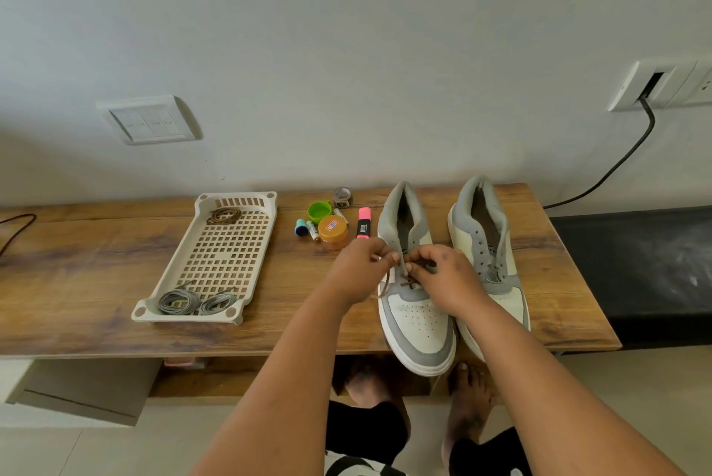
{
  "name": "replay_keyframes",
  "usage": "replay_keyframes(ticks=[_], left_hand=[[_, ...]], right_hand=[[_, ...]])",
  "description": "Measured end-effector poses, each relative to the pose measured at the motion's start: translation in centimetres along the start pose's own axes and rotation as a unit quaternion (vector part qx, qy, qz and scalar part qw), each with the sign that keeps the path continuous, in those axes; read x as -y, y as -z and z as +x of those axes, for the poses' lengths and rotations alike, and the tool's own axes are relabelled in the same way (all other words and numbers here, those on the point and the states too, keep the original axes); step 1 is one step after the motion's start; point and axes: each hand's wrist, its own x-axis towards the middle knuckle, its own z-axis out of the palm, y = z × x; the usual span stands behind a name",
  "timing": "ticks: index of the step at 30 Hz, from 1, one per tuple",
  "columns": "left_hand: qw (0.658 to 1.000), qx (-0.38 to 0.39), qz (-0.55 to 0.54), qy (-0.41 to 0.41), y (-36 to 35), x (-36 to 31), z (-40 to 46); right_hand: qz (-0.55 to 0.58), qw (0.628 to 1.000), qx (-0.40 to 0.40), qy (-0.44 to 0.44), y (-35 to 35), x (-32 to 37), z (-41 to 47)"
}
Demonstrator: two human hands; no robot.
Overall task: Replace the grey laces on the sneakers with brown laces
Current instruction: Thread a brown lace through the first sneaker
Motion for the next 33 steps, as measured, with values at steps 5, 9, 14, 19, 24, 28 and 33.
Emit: replay_keyframes(ticks=[5, 9, 14, 19, 24, 28, 33], left_hand=[[0.787, 0.022, -0.617, -0.004, 3.8, -2.0, -1.6], [0.934, -0.047, -0.347, 0.079, 3.6, -1.1, -1.3], [0.991, 0.007, 0.119, 0.053, -0.1, 1.6, 0.6], [0.982, 0.011, 0.19, 0.019, -1.6, 1.5, 1.4], [0.983, 0.016, -0.171, 0.072, 1.0, 0.2, 0.1], [0.97, 0.027, -0.193, 0.148, 2.1, 0.6, -0.3], [0.993, -0.02, 0.01, 0.116, 1.0, 1.1, 0.3]], right_hand=[[-0.007, 1.0, -0.004, 0.001, 0.1, 0.2, -0.1], [-0.007, 1.0, -0.001, -0.004, 0.2, 0.3, 0.0], [-0.022, 1.0, -0.008, 0.012, 0.3, 0.6, -0.1], [-0.042, 0.999, -0.008, 0.023, 0.7, 1.0, -0.5], [-0.065, 0.998, 0.016, 0.017, 1.6, 1.5, -1.0], [-0.096, 0.995, 0.006, 0.031, 2.0, 1.9, -1.2], [-0.068, 0.997, -0.009, 0.043, 2.2, 2.6, -1.5]])
